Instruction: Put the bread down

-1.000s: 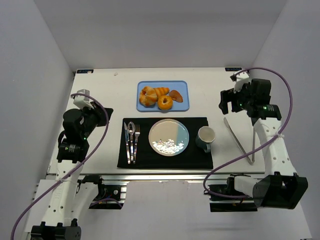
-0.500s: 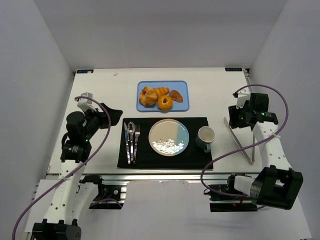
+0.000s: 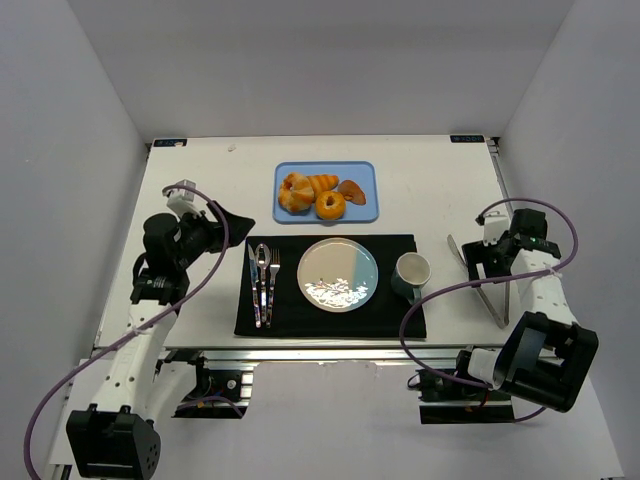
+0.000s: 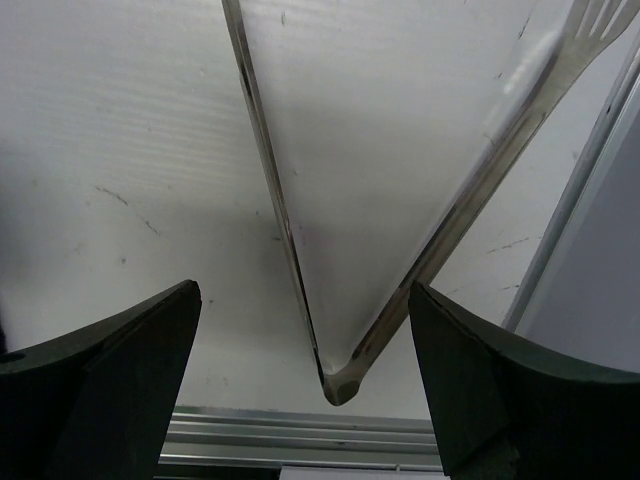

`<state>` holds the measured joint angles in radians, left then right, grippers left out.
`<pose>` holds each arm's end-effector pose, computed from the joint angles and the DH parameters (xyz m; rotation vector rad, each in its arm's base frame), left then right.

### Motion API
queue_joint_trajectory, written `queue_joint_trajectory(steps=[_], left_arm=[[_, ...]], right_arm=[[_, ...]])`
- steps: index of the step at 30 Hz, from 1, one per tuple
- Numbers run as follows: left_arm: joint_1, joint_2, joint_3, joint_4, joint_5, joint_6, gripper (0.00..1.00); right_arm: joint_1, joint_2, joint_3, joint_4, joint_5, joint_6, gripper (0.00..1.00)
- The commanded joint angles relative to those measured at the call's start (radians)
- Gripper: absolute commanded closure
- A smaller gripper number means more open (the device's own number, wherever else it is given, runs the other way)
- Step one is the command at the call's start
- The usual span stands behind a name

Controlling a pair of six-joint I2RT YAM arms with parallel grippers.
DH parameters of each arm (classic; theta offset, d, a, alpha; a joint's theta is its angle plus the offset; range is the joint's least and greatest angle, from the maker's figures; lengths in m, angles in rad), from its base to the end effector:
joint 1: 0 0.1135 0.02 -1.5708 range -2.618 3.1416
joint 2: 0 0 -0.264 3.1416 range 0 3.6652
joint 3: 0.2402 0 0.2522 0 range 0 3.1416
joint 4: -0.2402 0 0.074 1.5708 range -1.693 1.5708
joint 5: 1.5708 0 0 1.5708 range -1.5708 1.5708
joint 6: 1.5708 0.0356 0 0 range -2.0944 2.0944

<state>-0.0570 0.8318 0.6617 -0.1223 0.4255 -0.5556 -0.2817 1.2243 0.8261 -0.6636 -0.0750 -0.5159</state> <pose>0.1945 -0.0258 0.2956 -0.1725 1.9096 -0.8142 0.2243 -0.0621 0.2265 -0.3338 2.6176 -0.1753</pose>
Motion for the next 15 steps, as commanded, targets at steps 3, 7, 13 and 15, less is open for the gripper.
queue_joint_trajectory(steps=[3,7,13,15], left_arm=[[0.002,0.030,-0.008,0.062,0.059,-0.029,0.17],[0.002,0.049,-0.014,0.064,0.065,-0.029,0.17],[0.000,0.062,-0.019,0.044,0.076,-0.017,0.16],[0.002,0.063,-0.022,0.041,0.081,-0.015,0.16]], right_arm=[[-0.037,0.006,-0.061,0.051,0.052,-0.075,0.11],[-0.047,0.000,-0.085,0.079,0.070,-0.050,0.11],[-0.048,-0.026,-0.131,0.119,0.126,-0.033,0.11],[-0.048,-0.040,-0.148,0.130,0.149,-0.019,0.11]])
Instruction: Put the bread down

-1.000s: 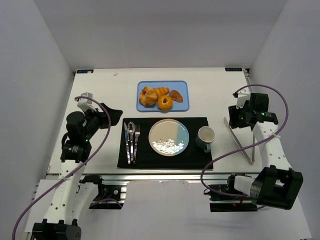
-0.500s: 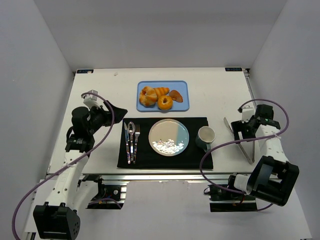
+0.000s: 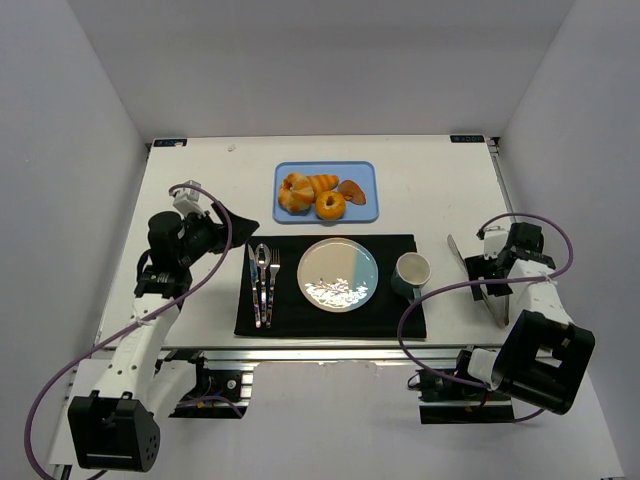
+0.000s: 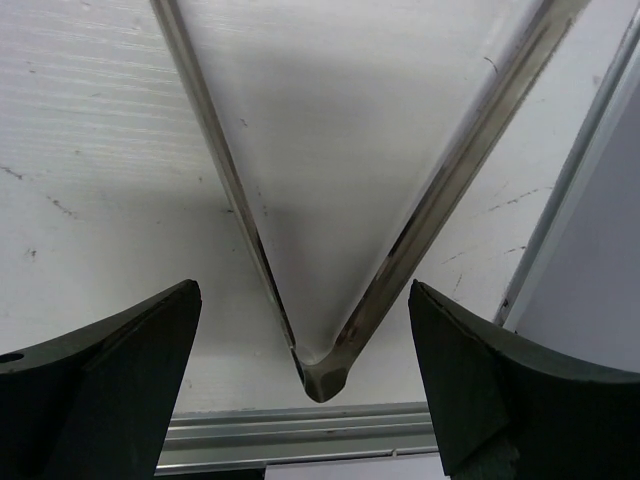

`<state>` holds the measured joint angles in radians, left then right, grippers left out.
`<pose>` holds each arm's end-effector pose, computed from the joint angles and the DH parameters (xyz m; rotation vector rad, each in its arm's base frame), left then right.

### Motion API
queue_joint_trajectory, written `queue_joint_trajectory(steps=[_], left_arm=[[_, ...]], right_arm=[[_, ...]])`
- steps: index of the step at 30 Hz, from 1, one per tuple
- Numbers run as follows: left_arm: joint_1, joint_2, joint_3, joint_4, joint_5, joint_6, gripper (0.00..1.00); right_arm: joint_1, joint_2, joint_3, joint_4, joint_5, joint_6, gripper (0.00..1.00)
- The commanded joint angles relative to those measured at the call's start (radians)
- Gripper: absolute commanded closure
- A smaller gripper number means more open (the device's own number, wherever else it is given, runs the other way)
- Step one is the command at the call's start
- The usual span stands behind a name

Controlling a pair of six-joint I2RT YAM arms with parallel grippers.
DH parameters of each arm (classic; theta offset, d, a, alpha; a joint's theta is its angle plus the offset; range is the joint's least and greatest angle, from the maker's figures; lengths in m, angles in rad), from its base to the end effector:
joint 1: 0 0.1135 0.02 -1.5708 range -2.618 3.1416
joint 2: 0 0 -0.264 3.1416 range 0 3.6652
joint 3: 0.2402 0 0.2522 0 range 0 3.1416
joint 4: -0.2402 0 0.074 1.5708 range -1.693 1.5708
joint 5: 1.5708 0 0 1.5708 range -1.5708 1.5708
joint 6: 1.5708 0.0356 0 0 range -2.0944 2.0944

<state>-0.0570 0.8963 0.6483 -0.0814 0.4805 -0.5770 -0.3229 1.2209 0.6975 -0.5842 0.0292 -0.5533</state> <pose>0.2059 -0.0282 0.2836 -0.1695 1.9527 -0.8797 0.2089 -0.0710 0.1930 -0.3031 2.7009 -0.3078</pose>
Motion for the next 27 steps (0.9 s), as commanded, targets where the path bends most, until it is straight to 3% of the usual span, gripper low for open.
queue_joint_trajectory(steps=[1,12,27], left_arm=[[0.002,0.000,-0.012,-0.003,0.026,0.006,0.16],[0.002,0.026,-0.018,0.002,0.046,0.006,0.16],[0.000,0.085,0.002,0.029,0.066,-0.009,0.16]], right_arm=[[-0.007,-0.041,-0.024,0.061,0.054,0.026,0.11],[-0.024,-0.054,-0.105,0.119,0.121,0.107,0.11],[-0.065,0.101,-0.106,0.193,-0.012,0.154,0.12]])
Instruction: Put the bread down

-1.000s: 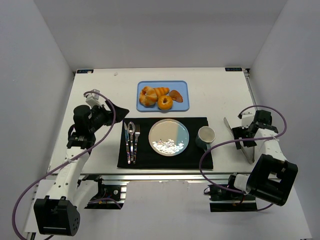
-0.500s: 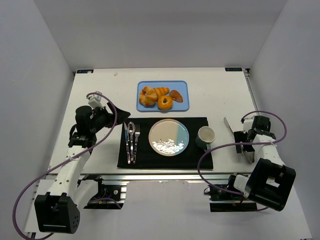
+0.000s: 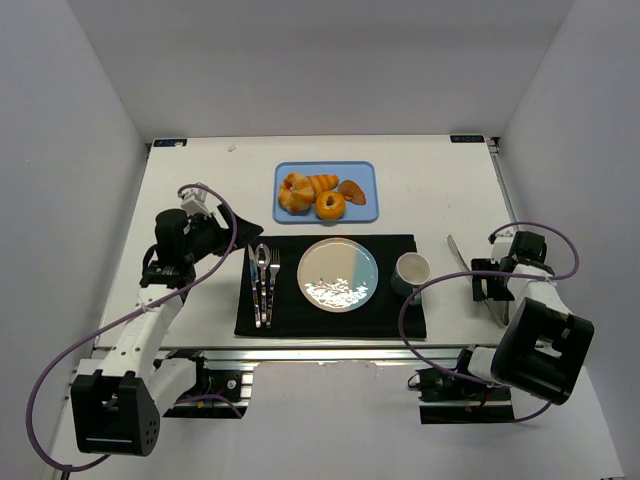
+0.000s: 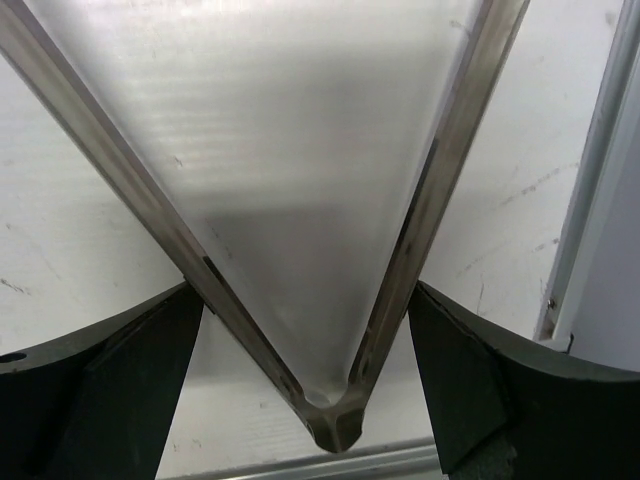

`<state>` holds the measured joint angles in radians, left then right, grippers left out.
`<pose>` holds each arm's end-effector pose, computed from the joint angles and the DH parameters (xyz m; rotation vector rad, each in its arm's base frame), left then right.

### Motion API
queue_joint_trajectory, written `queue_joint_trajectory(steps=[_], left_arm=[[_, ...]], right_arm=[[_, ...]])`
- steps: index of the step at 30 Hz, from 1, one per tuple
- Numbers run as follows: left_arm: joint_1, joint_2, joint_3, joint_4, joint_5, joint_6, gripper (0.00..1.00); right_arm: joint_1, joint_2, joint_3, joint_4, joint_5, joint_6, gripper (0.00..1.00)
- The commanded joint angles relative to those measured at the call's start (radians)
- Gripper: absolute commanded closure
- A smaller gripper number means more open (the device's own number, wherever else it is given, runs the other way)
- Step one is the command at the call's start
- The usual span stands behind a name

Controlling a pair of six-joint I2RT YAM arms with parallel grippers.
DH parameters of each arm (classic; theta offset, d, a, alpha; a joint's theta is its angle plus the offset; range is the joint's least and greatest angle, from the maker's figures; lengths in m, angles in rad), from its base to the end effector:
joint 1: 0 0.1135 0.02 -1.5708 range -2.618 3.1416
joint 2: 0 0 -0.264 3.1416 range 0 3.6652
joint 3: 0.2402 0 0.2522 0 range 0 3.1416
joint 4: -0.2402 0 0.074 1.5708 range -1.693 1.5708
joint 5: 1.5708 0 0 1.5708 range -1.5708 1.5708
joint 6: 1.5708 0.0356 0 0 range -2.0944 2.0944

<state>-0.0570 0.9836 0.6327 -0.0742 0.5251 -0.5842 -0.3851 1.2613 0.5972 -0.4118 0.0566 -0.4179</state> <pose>0.2185 -0.0303 0.2622 -0.1889 2.0482 -0.9289 0.2045 -0.0851 0.1648 -0.0248 2.6880 -0.3354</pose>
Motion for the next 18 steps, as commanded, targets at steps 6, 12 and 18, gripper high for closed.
queue_joint_trajectory(steps=[6,12,18], left_arm=[[0.002,-0.006,0.025,0.008,0.009,0.001,0.16],[0.002,-0.011,0.018,0.011,0.004,-0.003,0.16],[0.000,0.001,0.025,0.019,0.006,-0.005,0.16]], right_arm=[[-0.031,0.145,0.007,0.007,-0.113,-0.007,0.14],[-0.061,0.202,0.027,-0.016,-0.161,-0.036,0.15],[-0.064,0.245,0.010,0.010,-0.161,-0.042,0.21]])
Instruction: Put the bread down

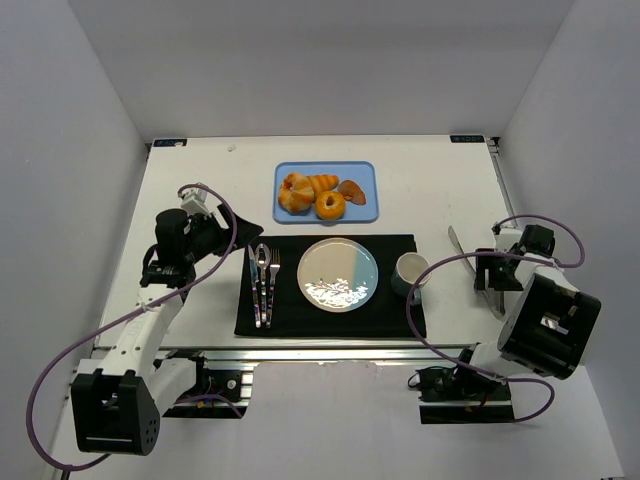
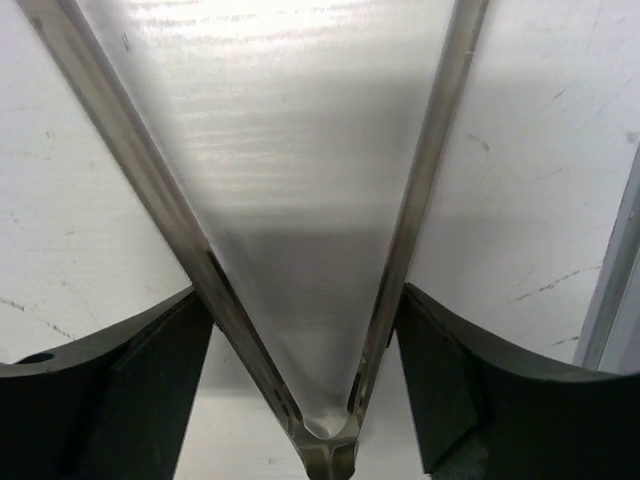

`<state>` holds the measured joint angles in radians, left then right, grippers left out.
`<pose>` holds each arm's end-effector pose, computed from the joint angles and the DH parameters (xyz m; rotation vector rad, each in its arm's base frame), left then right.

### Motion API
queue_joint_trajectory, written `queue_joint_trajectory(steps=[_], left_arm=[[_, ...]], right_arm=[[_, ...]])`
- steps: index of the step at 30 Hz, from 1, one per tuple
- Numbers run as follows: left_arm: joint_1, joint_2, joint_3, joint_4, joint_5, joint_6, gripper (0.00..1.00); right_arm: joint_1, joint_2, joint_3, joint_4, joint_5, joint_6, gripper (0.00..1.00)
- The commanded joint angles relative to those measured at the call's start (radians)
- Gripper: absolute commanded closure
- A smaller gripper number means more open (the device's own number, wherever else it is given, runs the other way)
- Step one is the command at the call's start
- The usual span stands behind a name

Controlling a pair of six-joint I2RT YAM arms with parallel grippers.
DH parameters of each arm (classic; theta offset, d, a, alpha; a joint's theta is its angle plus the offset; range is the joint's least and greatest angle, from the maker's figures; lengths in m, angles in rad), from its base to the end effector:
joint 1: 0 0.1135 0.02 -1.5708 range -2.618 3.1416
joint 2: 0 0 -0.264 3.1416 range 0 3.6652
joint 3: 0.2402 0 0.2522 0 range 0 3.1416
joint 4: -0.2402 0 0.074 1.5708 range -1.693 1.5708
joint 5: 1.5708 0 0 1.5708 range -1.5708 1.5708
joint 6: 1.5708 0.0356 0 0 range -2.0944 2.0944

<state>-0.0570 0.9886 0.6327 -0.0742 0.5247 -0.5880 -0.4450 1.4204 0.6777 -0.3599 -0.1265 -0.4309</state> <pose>0.2192 -0.0304 0.2612 -0.1955 2.0532 -0.9309 0.2283 -0.1039 0.1555 -0.0214 2.6630 -0.1166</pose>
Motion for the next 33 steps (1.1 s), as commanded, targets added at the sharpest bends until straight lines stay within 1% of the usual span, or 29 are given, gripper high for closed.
queue_joint_trajectory(steps=[1,3,4,6,7,9,10,12,13,14,15,17,18,19,21,23,24,25,27,28,29,30,31,32,33], left_arm=[[0.002,-0.002,0.025,0.016,0.006,0.002,0.16],[0.002,-0.001,0.028,0.016,0.006,0.004,0.16],[0.002,-0.002,0.027,0.019,0.006,0.002,0.16],[0.002,-0.008,0.024,0.022,0.006,0.001,0.16],[0.002,-0.011,0.016,0.024,0.006,-0.001,0.16],[0.002,-0.027,0.006,0.031,0.006,-0.010,0.16],[0.002,-0.033,0.001,0.033,0.006,-0.012,0.16],[0.002,-0.054,-0.011,0.034,0.001,-0.019,0.16],[0.002,-0.062,-0.014,0.034,0.000,-0.021,0.16],[0.002,-0.071,-0.019,0.030,-0.005,-0.022,0.16],[0.002,-0.077,-0.021,0.030,-0.006,-0.024,0.16],[0.000,-0.102,-0.024,0.027,-0.009,-0.032,0.16],[0.000,-0.110,-0.025,0.025,-0.014,-0.033,0.16],[0.002,-0.128,-0.024,0.022,-0.014,-0.036,0.16],[0.002,-0.142,-0.024,0.017,-0.020,-0.039,0.16],[0.002,-0.171,-0.022,0.011,-0.025,-0.042,0.16],[0.002,-0.179,-0.022,0.008,-0.028,-0.042,0.16],[0.002,-0.188,-0.022,0.005,-0.034,-0.044,0.16],[0.002,-0.215,-0.018,-0.007,-0.040,-0.044,0.16],[0.002,-0.225,-0.016,-0.012,-0.041,-0.044,0.16],[0.002,-0.241,-0.013,-0.024,-0.043,-0.044,0.16],[0.002,-0.251,-0.010,-0.035,-0.048,-0.042,0.16],[0.002,-0.261,-0.004,-0.045,-0.058,-0.041,0.16],[0.000,-0.281,-0.002,-0.062,-0.064,-0.039,0.16],[0.002,-0.294,-0.002,-0.070,-0.071,-0.039,0.16]], right_arm=[[-0.006,0.089,-0.073,-0.039,0.022,-0.029,0.26],[-0.006,0.092,-0.081,-0.033,0.016,-0.032,0.33],[-0.008,0.089,-0.082,-0.028,0.016,-0.037,0.41],[-0.008,0.072,-0.087,-0.022,0.005,-0.057,0.51],[-0.008,0.063,-0.086,-0.021,-0.001,-0.066,0.60],[-0.008,0.032,-0.069,-0.017,-0.034,-0.094,0.71],[-0.008,0.019,-0.057,-0.022,-0.051,-0.104,0.80],[-0.008,-0.015,-0.021,-0.048,-0.093,-0.124,0.86],[-0.008,-0.026,0.027,-0.063,-0.149,-0.129,0.89],[-0.006,-0.044,0.057,-0.088,-0.182,-0.131,0.90],[-0.004,-0.049,0.087,-0.102,-0.249,-0.129,0.90],[0.012,-0.054,0.196,-0.143,-0.303,-0.117,0.90],[0.022,-0.051,0.236,-0.160,-0.352,-0.112,0.89],[0.046,-0.045,0.316,-0.180,-0.373,-0.100,0.86],[0.081,-0.017,0.391,-0.229,-0.413,-0.082,0.83],[0.152,0.011,0.484,-0.251,-0.423,-0.053,0.78],[0.178,0.018,0.512,-0.260,-0.429,-0.043,0.77],[0.236,0.028,0.538,-0.272,-0.426,-0.036,0.75],[0.293,0.055,0.612,-0.277,-0.418,-0.011,0.70],[0.343,0.066,0.635,-0.278,-0.417,-0.002,0.69],[0.370,0.092,0.684,-0.281,-0.417,0.013,0.68],[0.391,0.107,0.710,-0.286,-0.420,0.018,0.65],[0.431,0.138,0.736,-0.298,-0.424,0.020,0.64],[0.443,0.156,0.761,-0.303,-0.426,0.027,0.64],[0.486,0.170,0.804,-0.304,-0.433,0.032,0.62]])
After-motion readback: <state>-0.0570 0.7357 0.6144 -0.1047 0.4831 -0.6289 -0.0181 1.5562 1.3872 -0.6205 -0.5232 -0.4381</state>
